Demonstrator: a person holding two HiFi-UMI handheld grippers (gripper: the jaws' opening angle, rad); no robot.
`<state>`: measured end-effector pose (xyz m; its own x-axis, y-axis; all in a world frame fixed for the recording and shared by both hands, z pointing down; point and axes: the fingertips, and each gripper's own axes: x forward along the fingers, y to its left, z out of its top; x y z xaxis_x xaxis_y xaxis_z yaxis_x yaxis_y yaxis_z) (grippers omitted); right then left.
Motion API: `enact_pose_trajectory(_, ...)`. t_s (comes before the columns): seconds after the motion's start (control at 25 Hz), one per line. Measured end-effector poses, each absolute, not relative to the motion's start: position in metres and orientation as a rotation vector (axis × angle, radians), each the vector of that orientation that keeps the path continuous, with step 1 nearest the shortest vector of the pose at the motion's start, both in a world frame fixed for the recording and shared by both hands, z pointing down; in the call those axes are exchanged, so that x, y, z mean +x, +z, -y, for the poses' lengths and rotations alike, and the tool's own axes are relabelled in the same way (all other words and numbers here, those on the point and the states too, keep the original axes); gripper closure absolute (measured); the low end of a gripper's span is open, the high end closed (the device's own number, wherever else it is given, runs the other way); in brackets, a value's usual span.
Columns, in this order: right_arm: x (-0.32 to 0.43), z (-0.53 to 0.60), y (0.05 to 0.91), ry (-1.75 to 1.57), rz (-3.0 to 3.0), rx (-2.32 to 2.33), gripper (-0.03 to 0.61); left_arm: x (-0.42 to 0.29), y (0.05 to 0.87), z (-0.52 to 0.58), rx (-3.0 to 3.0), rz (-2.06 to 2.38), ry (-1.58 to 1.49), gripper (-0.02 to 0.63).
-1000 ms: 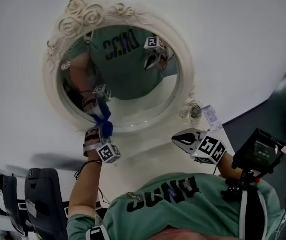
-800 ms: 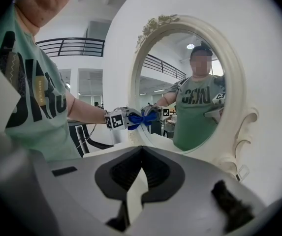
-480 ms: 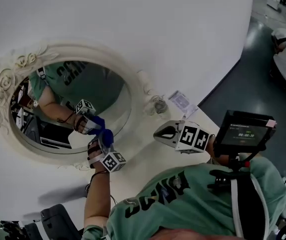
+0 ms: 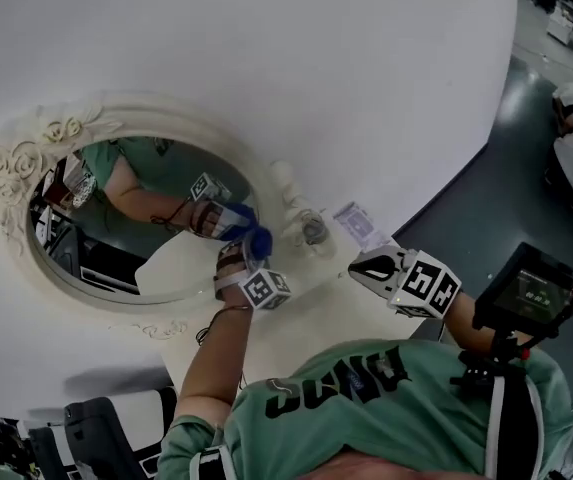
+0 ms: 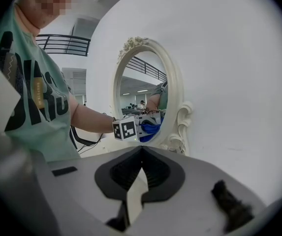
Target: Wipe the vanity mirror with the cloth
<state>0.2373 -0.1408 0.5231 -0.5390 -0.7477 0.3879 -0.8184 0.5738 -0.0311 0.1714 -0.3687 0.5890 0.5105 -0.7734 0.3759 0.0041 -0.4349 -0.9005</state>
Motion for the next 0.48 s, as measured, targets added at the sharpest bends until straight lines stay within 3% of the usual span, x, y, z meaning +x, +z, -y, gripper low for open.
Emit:
enact_pose_trajectory(0.28, 0.236, 0.134, 0.500, 0.228, 2.528, 1.235, 0.568, 0.155, 0.549, 0.335, -1.980, -0.748, -0.915, 0.563)
enact_pose_trajectory(0.48, 0.184, 0.134, 0.482, 0.246, 2.646, 1.247, 0.568, 0.077, 0.521, 0.255, -2.389, -0.807, -0.713, 0.563)
